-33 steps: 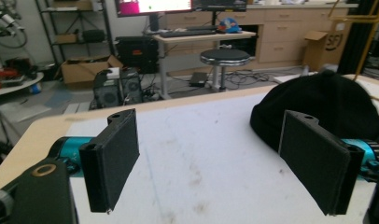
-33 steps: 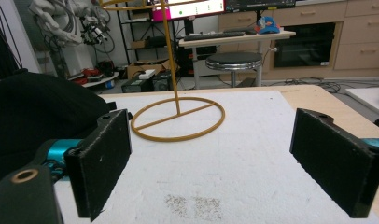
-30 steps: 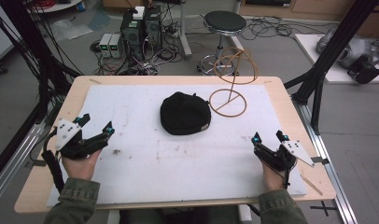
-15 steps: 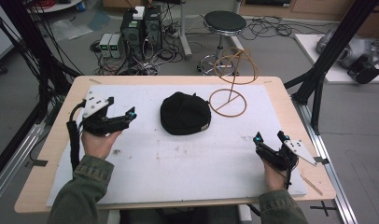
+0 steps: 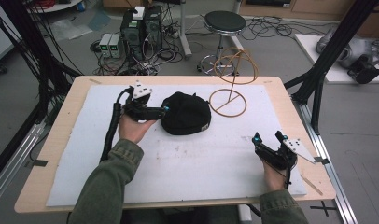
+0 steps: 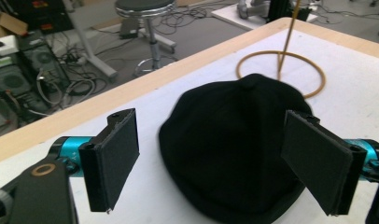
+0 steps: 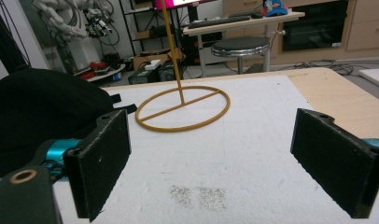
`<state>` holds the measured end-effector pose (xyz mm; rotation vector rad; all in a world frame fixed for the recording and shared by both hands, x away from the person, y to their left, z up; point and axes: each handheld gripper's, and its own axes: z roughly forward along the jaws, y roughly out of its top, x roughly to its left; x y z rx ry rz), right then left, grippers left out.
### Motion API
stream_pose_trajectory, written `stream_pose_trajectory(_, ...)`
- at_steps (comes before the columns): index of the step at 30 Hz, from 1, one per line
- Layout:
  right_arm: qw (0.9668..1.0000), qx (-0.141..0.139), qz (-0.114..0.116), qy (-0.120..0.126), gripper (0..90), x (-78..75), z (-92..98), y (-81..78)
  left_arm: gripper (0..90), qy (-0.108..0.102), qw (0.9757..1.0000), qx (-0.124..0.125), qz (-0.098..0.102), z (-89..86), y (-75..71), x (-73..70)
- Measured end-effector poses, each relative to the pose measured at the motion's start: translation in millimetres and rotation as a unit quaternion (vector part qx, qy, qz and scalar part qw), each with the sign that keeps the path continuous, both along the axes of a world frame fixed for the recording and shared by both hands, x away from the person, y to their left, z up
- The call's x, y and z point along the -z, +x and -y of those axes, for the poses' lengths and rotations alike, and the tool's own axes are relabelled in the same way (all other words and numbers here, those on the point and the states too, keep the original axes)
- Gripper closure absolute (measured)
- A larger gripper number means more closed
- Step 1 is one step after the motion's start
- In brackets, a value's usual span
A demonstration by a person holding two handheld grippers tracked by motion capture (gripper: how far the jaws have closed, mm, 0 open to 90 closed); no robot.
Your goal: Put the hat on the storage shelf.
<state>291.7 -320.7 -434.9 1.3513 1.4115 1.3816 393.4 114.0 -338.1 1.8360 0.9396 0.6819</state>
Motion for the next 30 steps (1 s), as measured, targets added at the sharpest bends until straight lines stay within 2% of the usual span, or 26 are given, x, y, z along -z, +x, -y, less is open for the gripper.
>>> stream_pose_trajectory(5,1.0,-0.001,0.003,-0.001,11.4,-0.2,0.6,0.0,20.6,0.014,0.9997,0.011,-0.017,23.1,10.3,10.1)
stream_pose_trajectory(6,1.0,-0.001,0.001,-0.001,11.4,-0.2,0.9,0.0,21.0,0.023,0.9994,0.011,-0.022,28.8,14.5,14.6)
stream_pose_trajectory(13,1.0,-0.002,-0.001,-0.005,11.4,0.4,1.5,1.3,21.6,0.037,0.9984,0.004,-0.042,37.2,24.5,27.5)
stream_pose_trajectory(18,1.0,-0.005,-0.001,-0.007,11.5,1.0,0.7,2.5,21.6,0.059,0.9966,0.015,-0.055,47.6,27.1,39.1)
stream_pose_trajectory(24,0.9999,-0.008,-0.003,-0.009,11.4,1.5,0.3,2.5,21.8,0.062,0.9958,0.024,-0.064,61.3,29.2,51.2)
stream_pose_trajectory(27,0.9999,-0.009,-0.004,-0.013,11.4,1.9,0.3,2.8,21.9,0.065,0.9952,0.02,-0.07,63.8,31.8,56.3)
stream_pose_trajectory(30,0.9999,-0.009,-0.005,-0.009,11.4,2.4,0.5,2.8,28.5,0.068,0.9948,0.016,-0.073,65.1,33.4,60.9)
